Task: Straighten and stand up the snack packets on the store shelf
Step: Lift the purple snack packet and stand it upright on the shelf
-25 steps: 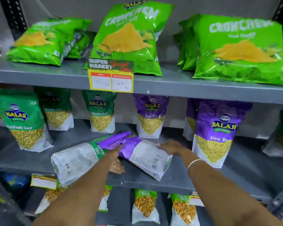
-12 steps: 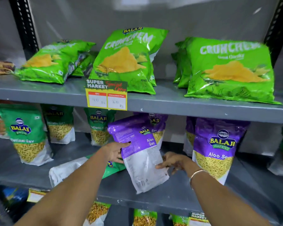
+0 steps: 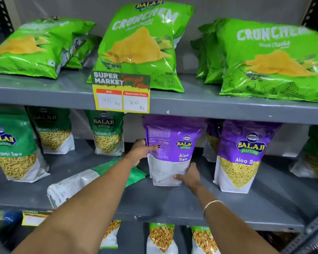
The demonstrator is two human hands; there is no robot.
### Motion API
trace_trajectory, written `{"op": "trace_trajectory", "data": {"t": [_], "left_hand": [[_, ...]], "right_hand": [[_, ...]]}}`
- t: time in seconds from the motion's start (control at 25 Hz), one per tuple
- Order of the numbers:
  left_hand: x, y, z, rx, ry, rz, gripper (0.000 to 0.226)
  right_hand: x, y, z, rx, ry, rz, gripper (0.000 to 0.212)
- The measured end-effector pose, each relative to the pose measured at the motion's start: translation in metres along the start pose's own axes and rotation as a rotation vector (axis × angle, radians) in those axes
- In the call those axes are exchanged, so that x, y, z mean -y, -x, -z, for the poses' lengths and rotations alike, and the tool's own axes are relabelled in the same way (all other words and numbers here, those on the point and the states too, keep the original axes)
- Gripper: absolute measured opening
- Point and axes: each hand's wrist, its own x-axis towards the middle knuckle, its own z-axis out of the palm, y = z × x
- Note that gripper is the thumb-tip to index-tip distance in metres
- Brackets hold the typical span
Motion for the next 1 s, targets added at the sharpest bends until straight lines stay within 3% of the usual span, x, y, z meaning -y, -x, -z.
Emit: {"op": "trace_trajectory", "data": {"t": [0.12,0.32,0.48,0.6,0.64,0.72,0.8,0.88,1.0], "left_hand": [[0.009,0.001,0.002,0.057,0.017,0.033,0.012],[0.022,0.010,0.004,0.135,-0.081,0.082,0.034],[0.029,0.008,0.011,0.251,-0.067,0.123,0.031],[0.031,0.002,0.000,0.194,-0.186,0.065,0.028],[0.033,-0.003,-0.004,0.126,-0.213,0.020,0.035],[0.039,-0.010,-0.011,0.030,-0.190,-0.021,0.063],[0.045,-0.014,-0.016,0.044,-0.146,0.001,0.084],[0.049,-0.017,-0.024,0.074,-0.124,0.038,0.097],[0.050,-0.020,-0.030,0.056,-0.132,0.066,0.105]], "right_hand": [[0.001,-0.003,-0.002,0.015,0.037,0.004,0.061],[-0.001,-0.006,-0.004,-0.030,0.085,-0.054,0.062],[0.007,-0.004,-0.001,0.005,0.220,-0.073,0.021],[0.007,-0.004,0.005,0.172,0.096,-0.053,0.028],[0.007,0.000,0.010,0.263,0.025,-0.078,0.026],[0.005,0.008,0.021,0.490,-0.068,-0.123,0.044],[0.002,0.011,0.020,0.616,-0.118,-0.123,0.058],[0.001,0.013,0.010,0.576,-0.105,-0.077,0.065],[0.005,0.017,-0.001,0.374,-0.045,-0.007,0.075]]}}
